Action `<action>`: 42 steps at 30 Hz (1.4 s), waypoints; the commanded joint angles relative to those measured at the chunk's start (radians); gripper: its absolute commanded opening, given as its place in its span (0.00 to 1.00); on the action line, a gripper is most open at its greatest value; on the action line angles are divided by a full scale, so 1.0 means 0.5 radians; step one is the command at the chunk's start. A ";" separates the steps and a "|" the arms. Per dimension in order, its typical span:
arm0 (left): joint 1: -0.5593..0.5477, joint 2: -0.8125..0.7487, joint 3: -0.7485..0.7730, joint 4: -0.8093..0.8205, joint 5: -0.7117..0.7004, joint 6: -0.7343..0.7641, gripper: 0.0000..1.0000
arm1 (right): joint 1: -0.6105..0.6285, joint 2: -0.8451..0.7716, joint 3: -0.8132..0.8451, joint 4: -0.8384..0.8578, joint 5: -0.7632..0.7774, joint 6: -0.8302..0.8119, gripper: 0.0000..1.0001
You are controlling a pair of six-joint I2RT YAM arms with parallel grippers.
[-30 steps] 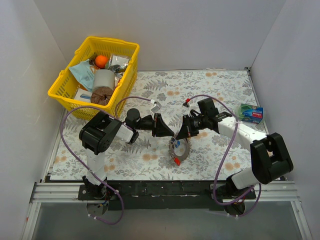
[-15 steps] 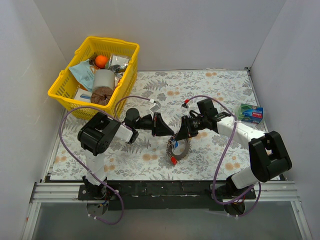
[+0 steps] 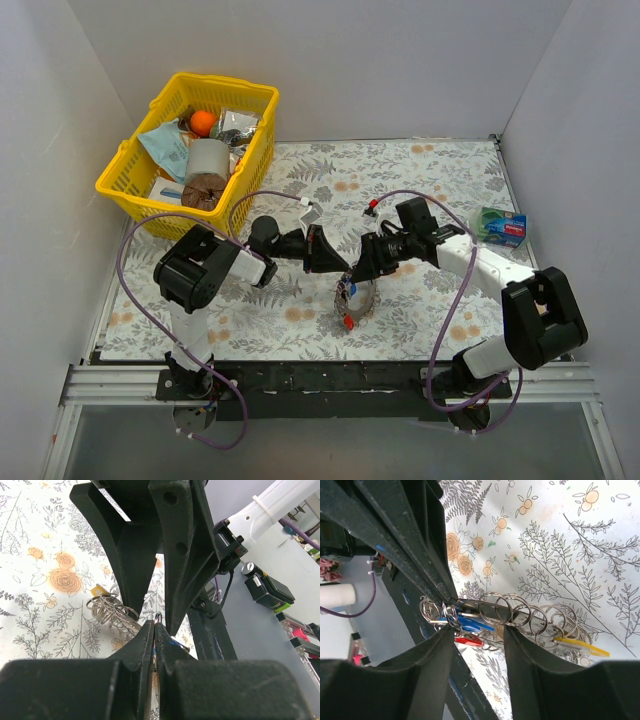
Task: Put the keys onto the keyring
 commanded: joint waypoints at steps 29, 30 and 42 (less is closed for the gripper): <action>-0.013 -0.219 0.066 1.100 -0.004 -0.029 0.00 | -0.054 -0.533 -0.235 0.669 -0.082 0.250 0.61; -0.016 -0.216 0.063 1.100 -0.004 -0.032 0.00 | -0.054 -0.508 -0.235 0.656 -0.082 0.247 0.57; -0.019 -0.213 0.087 1.100 0.002 -0.041 0.00 | -0.054 -0.416 -0.226 0.530 -0.036 0.192 0.47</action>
